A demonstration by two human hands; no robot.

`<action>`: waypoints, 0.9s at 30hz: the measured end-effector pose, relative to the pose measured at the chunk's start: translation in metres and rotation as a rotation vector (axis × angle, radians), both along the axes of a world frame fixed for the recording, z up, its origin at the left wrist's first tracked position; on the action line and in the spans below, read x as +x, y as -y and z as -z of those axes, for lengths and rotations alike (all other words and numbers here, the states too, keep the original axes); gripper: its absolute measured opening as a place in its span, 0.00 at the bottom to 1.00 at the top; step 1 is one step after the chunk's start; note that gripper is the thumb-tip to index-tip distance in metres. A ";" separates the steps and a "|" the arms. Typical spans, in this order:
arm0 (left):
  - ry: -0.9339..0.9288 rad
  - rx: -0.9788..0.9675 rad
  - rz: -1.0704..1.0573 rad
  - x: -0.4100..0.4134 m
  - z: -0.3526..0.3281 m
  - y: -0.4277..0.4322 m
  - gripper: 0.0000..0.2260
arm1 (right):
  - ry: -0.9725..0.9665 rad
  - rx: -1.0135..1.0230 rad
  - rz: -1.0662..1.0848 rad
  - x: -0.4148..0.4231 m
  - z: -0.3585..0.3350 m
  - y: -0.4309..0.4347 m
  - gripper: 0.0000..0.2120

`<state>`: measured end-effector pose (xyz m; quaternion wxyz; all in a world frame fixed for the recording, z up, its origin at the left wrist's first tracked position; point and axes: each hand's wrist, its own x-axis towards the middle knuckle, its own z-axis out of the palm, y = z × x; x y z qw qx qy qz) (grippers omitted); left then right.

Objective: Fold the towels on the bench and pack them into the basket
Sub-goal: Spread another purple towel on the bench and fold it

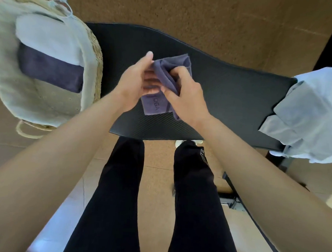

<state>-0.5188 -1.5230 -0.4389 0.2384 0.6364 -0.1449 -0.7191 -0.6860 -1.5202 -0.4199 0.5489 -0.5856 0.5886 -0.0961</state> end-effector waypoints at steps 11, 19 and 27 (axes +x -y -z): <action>0.533 -0.119 0.103 0.022 0.030 -0.024 0.11 | -0.074 0.218 -0.244 0.039 0.036 -0.026 0.35; 0.786 -0.227 0.140 0.020 0.040 -0.019 0.08 | -0.215 -0.086 -0.171 0.001 0.033 -0.024 0.29; 1.087 -0.795 0.590 0.010 0.028 -0.051 0.12 | -0.695 -0.220 -0.557 0.002 0.051 0.001 0.54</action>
